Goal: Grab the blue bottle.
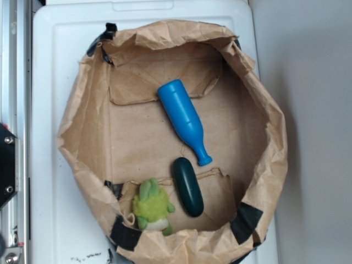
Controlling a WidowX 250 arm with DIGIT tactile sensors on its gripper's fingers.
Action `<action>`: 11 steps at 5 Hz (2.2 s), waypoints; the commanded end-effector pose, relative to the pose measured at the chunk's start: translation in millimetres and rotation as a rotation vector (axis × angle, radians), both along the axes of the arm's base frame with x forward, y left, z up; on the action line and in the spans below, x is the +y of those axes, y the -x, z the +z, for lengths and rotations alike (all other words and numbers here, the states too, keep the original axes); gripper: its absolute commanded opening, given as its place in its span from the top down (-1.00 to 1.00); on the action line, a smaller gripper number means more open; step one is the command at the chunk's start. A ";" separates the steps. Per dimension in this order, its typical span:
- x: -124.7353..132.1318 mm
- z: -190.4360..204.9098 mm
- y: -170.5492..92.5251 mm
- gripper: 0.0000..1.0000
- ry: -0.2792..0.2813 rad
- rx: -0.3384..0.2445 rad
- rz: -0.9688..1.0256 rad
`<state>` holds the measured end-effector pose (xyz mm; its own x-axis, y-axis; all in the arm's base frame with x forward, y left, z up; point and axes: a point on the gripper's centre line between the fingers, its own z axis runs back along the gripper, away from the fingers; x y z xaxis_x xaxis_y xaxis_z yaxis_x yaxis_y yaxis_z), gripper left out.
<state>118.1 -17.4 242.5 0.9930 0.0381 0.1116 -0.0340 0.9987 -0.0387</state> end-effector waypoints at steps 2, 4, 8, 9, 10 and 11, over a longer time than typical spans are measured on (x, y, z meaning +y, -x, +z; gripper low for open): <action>4.6 -10.0 -21.3 -1.00 -0.007 -0.016 0.052; 13.7 -17.8 -30.3 -1.00 -0.020 -0.046 0.111; 24.4 -37.7 -93.8 -1.00 0.075 0.054 0.061; 25.2 -44.5 -115.1 -1.00 0.136 0.062 -0.039; 29.3 -45.4 -134.2 -1.00 0.178 0.051 -0.125; 29.3 -45.4 -134.2 -1.00 0.178 0.051 -0.125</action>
<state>248.1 8.9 183.1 0.9964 -0.0838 0.0100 0.0838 0.9703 -0.2269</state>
